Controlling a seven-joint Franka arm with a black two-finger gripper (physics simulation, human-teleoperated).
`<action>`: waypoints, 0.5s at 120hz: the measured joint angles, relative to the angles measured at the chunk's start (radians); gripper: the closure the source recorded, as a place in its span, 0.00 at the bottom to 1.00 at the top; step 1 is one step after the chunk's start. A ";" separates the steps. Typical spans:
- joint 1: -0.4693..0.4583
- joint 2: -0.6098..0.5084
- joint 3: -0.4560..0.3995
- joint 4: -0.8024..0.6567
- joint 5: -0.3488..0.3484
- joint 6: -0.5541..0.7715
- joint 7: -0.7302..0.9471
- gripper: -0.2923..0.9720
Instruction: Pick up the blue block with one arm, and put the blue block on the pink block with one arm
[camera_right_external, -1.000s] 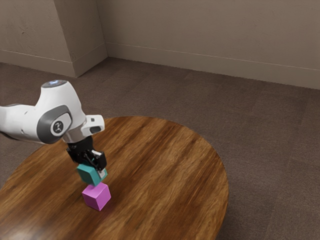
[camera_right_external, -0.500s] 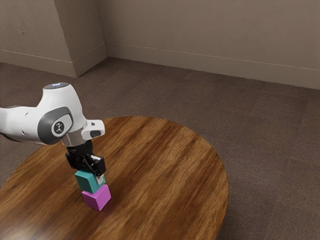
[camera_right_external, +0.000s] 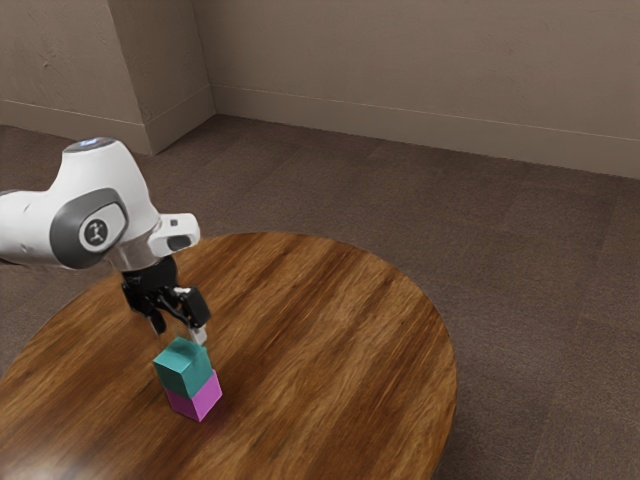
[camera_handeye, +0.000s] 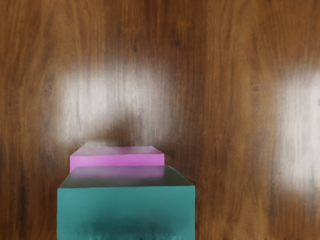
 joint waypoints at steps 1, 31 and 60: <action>0.000 -0.006 -0.001 0.001 0.000 -0.002 0.000 0.25; 0.014 0.116 -0.002 0.626 0.085 -0.273 0.014 0.24; 0.117 0.234 -0.025 0.868 0.124 -0.462 0.064 0.23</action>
